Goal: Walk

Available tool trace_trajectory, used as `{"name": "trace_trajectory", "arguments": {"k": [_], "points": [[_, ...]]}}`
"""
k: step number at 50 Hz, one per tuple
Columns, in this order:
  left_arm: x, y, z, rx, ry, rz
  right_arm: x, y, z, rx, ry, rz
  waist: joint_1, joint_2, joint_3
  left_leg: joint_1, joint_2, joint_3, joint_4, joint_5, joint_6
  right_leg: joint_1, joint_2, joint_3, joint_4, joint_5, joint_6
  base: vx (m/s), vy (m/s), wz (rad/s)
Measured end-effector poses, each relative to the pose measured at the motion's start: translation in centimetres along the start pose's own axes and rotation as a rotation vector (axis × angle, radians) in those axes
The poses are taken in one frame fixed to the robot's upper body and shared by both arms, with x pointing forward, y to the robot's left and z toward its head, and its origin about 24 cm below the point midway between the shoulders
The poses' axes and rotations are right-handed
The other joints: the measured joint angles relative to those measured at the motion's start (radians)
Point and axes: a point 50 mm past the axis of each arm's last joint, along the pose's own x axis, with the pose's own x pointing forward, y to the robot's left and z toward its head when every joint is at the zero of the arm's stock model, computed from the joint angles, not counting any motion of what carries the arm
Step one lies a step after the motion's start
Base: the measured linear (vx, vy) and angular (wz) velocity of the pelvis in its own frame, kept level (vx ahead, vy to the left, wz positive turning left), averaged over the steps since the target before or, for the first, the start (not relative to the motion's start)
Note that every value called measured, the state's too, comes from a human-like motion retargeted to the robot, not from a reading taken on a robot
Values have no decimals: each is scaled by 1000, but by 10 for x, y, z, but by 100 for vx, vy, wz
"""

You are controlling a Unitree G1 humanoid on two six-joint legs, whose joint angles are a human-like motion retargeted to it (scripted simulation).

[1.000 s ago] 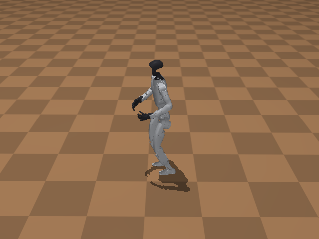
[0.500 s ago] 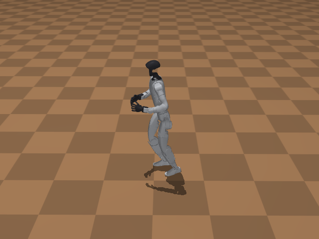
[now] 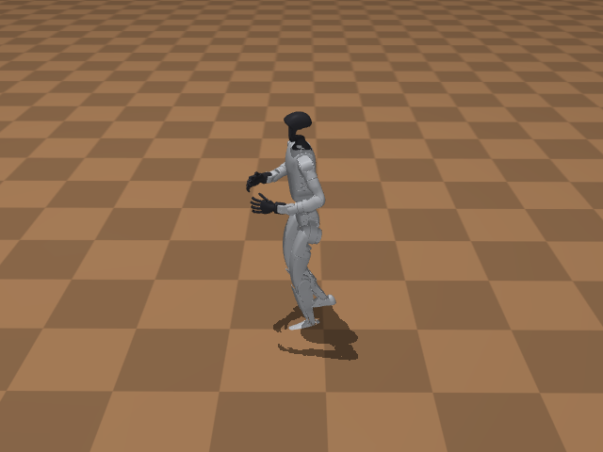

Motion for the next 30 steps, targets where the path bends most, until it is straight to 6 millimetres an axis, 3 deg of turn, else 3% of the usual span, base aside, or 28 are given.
{"name": "trace_trajectory", "arguments": {"k": [5,8,11,15,20,24,28,30], "points": [[21,-4,17,110,-113,-39,-7,0,0,-19,-3,-26,-91,-54,27,81,-77,22,2,-49,11,-110,-117,-22,235,-73,-11,31,2,19],[34,-6,27,127,-171,-63,-11,-6,-1,-9,-2,-71,-120,-28,33,188,-64,-2,-193,51,-32,-134,-68,-43,58,-29,-20,31,-2,15],[31,-16,26,103,-178,-100,-24,-4,-9,25,53,-108,-135,-32,7,200,-48,6,-201,97,-62,-165,-33,-21,-81,42,-6,21,-4,16],[32,-13,27,132,-178,-141,-31,-13,-11,22,89,-132,-136,-29,-12,195,-21,-15,-166,80,-73,-147,22,-10,-212,107,3,23,-4,20],[22,-12,8,144,-60,-176,-32,-15,-21,7,148,-122,-78,-31,12,128,43,-28,125,-42,-53,-97,68,-3,-184,80,-34,15,-6,-9],[10,-12,-13,162,70,-215,-21,-12,-28,-21,172,-76,-18,-16,44,42,133,10,347,-162,0,-85,107,-1,-116,36,-53,12,-4,-15],[2,-10,-24,157,145,-241,-3,-7,-31,-24,159,-25,32,2,52,-4,144,11,317,-188,26,-61,128,5,-141,38,-54,14,0,-16],[-2,-7,-27,154,170,-241,4,-5,-30,-20,144,-8,41,0,43,20,108,6,203,-140,30,-30,117,12,-203,57,-47,15,1,-1]]}}
